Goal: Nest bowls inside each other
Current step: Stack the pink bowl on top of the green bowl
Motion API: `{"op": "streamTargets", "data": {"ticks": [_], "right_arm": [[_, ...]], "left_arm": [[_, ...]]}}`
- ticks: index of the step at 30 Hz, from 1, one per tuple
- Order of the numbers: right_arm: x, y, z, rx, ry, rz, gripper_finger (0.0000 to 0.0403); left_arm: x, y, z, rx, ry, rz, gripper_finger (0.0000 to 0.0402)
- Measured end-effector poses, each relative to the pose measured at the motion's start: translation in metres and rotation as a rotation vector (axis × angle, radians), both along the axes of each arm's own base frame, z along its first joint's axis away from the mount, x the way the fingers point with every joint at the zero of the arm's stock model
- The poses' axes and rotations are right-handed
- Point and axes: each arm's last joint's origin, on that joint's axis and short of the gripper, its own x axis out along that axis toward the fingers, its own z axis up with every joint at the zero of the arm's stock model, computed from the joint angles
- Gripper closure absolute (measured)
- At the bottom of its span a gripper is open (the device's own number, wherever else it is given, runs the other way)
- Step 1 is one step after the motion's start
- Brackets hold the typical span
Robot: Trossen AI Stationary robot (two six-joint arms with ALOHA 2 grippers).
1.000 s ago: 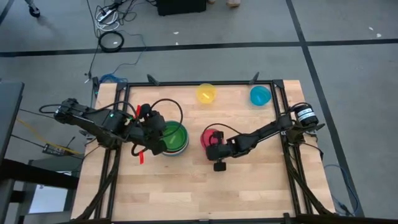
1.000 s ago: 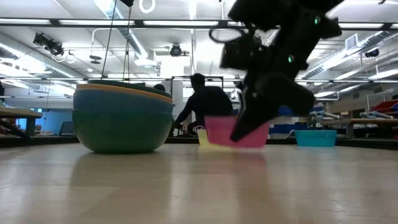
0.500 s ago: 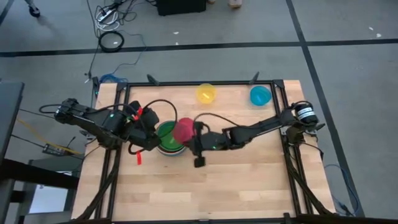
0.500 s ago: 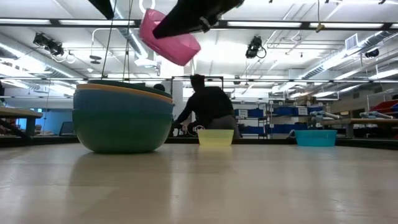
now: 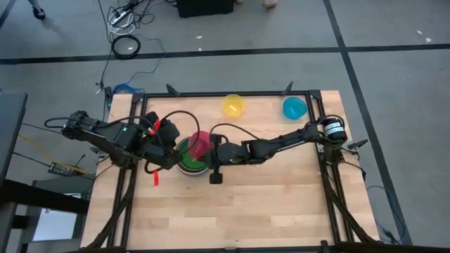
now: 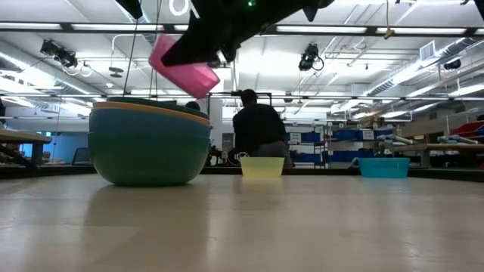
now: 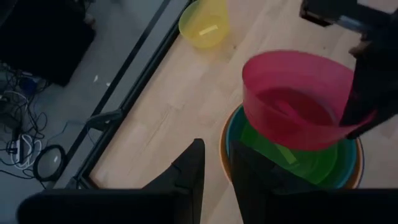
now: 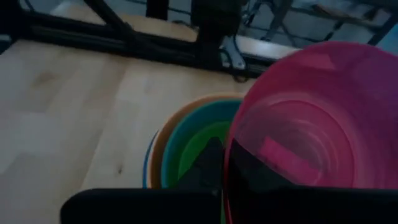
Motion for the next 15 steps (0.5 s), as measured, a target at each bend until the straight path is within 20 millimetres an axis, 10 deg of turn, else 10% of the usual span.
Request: {"op": "streamTargets", "data": {"ticks": [15], "right_arm": [[0.0013, -0.0045, -0.0002, 0.124, -0.002, 0.037, 0.0306]], "left_arm": [[0.0004, -0.0001, 0.0001, 0.001, -0.008, 0.003, 0.032]]}}
